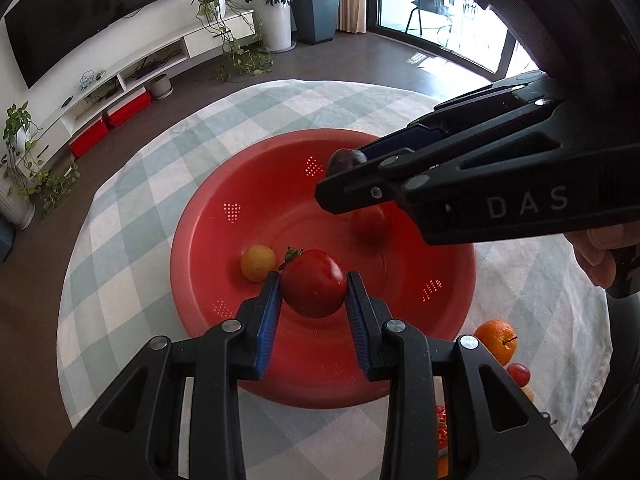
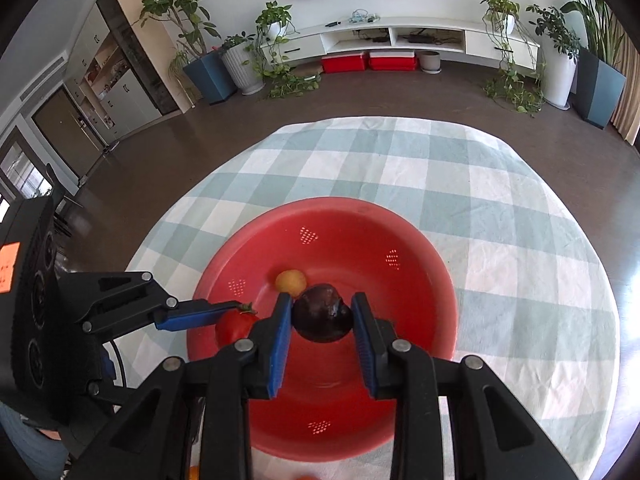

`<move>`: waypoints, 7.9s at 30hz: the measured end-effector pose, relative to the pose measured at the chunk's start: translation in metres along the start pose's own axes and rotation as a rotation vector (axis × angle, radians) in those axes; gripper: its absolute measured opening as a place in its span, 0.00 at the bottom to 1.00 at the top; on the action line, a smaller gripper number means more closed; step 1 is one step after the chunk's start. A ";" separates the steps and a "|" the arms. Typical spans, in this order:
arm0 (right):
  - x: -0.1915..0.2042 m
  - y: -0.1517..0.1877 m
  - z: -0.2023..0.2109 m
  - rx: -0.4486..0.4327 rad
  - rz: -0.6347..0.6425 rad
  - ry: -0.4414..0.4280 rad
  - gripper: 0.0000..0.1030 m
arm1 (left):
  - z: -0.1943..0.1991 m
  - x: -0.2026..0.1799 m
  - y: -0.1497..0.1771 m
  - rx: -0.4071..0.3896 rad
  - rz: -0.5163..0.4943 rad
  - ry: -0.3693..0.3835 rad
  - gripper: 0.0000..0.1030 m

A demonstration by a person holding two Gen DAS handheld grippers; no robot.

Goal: Organize fruits
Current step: 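Carry the tomato in the left gripper to the red bowl while the right gripper carries the plum, then open the left gripper over the bowl while the right gripper releases the plum, then withdraw both grippers from the bowl toward the remaining fruit, then lower the left gripper onto the mandarin orange and close it, then close the right gripper on the dark stemmed cherry while the left gripper holds the mandarin, then carry the mandarin in the left gripper into the bowl while the right gripper carries the cherry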

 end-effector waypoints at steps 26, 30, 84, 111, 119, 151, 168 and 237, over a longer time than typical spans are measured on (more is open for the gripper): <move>-0.006 -0.015 -0.046 0.102 0.049 0.100 0.35 | -0.051 0.005 -0.012 0.082 0.031 -0.003 0.44; -0.004 -0.013 -0.047 0.099 0.062 0.116 0.42 | -0.048 0.010 -0.012 0.069 0.051 0.004 0.58; 0.081 0.279 0.062 -0.146 0.043 0.011 0.62 | 0.050 -0.087 0.184 -0.016 -0.095 0.136 0.88; 0.075 0.279 0.046 -0.074 0.036 0.008 0.60 | -0.005 -0.085 0.147 0.107 -0.301 0.231 0.44; 0.071 0.279 0.043 -0.063 0.029 0.008 0.60 | -0.007 -0.085 0.145 0.110 -0.296 0.244 0.35; 0.079 0.254 0.018 0.009 0.156 0.067 0.45 | 0.055 -0.073 0.199 -0.038 -0.031 0.217 0.35; 0.088 0.257 0.018 0.012 0.199 0.076 0.32 | 0.056 -0.073 0.195 -0.056 -0.011 0.218 0.35; 0.020 0.035 -0.026 0.068 0.193 0.160 0.32 | -0.037 0.015 0.008 0.011 0.093 -0.012 0.35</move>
Point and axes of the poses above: each gripper's, at about its wrist camera, not at the fingertips, and z roughly against the way its jaws point, x to its left, y to its underside, the point moved 1 cm from there along -z, roughly the way its jaws point, and after that the axes turned 9 degrees about x, right-handed, at the moved point
